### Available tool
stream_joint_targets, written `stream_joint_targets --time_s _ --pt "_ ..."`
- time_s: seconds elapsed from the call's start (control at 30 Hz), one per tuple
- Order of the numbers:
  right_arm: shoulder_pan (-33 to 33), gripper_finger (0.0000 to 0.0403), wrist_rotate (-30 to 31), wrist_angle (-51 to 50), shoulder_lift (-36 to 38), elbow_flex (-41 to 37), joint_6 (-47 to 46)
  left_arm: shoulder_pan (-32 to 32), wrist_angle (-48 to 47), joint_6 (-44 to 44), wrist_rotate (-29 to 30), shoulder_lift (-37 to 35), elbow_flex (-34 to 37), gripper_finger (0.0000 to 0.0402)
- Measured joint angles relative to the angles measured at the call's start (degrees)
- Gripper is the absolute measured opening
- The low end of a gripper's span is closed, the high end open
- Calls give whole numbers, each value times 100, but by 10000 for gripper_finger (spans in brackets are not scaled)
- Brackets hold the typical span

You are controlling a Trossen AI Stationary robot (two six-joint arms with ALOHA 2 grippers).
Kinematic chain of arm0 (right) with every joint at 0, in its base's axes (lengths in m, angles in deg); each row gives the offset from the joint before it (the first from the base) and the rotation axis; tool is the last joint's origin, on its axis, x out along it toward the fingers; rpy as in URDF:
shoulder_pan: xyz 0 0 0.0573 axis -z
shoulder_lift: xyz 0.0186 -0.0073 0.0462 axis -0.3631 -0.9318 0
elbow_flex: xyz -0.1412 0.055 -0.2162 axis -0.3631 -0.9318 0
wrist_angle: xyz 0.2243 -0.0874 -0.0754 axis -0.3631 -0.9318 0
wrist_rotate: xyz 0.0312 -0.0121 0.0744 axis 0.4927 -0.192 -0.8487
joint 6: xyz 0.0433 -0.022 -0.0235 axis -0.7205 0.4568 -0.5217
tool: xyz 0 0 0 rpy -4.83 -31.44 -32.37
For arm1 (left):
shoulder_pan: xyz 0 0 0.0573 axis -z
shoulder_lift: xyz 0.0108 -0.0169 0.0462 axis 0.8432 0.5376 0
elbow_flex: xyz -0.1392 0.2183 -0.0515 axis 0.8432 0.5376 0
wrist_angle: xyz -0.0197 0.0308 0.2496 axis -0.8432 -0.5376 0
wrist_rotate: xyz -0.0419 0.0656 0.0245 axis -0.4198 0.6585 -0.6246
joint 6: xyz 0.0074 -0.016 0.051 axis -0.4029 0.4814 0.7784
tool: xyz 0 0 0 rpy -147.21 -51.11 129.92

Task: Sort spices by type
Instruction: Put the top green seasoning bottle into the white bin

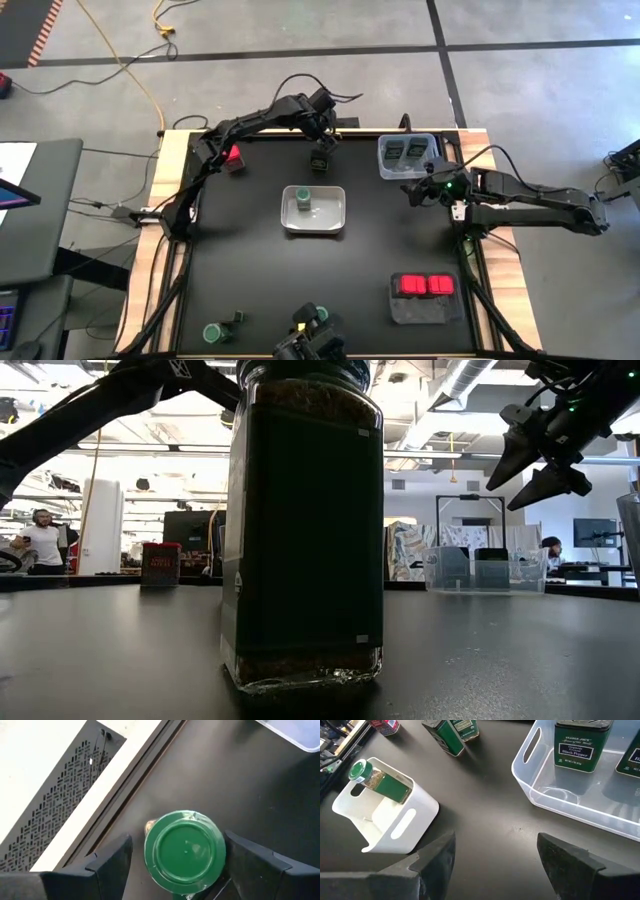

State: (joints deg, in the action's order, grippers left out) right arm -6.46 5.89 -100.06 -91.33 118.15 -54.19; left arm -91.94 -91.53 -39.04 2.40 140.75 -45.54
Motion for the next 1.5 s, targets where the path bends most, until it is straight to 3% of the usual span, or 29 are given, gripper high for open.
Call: stream_joint_targets --time_s 1.5 --pt "-1 306 -3 -46 0 0 61 90 -155 -425 -48 190 2 290"
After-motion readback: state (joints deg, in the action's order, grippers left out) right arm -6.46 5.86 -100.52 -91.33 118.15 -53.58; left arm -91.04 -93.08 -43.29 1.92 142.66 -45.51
